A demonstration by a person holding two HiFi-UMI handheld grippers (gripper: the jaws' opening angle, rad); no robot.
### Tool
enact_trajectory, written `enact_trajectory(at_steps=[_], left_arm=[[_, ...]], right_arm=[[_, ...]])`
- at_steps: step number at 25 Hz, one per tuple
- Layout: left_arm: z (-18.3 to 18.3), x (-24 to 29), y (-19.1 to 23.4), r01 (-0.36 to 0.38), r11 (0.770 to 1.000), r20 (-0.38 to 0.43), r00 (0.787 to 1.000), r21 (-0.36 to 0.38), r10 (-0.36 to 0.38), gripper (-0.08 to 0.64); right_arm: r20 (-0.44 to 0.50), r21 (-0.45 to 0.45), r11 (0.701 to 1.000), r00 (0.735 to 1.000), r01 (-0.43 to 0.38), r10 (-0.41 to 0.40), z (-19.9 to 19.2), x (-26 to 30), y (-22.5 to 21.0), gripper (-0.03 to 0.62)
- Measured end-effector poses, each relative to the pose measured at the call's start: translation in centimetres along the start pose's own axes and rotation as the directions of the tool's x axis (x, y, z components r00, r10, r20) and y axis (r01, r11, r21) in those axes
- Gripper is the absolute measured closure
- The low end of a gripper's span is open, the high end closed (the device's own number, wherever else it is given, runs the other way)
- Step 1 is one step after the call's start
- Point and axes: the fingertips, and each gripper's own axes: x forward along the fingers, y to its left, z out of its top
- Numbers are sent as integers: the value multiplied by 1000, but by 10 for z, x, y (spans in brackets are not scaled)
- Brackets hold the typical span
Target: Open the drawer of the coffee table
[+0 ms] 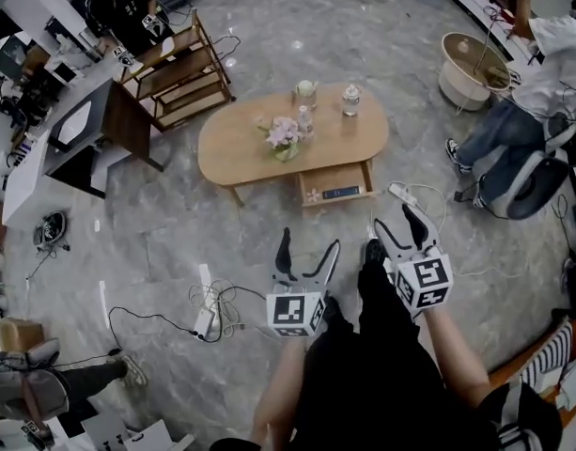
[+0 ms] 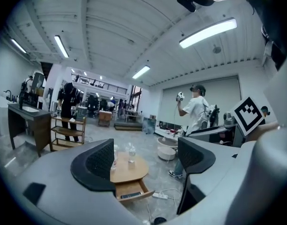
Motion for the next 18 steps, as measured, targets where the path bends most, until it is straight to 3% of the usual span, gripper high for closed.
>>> enact_trajectory(at_steps=[6,9,10,18], left_arm=[[9,-41,-2,-16,1000,51,999,-12,17,224],[16,-50,-2,-26,1000,79,997,2,26,260],[19,-52,-3,-27,1000,88,996,10,26,273],[43,-57,-26,-11,999,123,992,40,6,394]], right_arm=[[50,-7,999,998,34,-33,8,-45,19,325],[62,43,999,997,33,-36,3,-54,20,419],[68,45,998,997,39,-42,2,-58,19,423],[130,-5,999,991,43,-42,29,-89,20,555]])
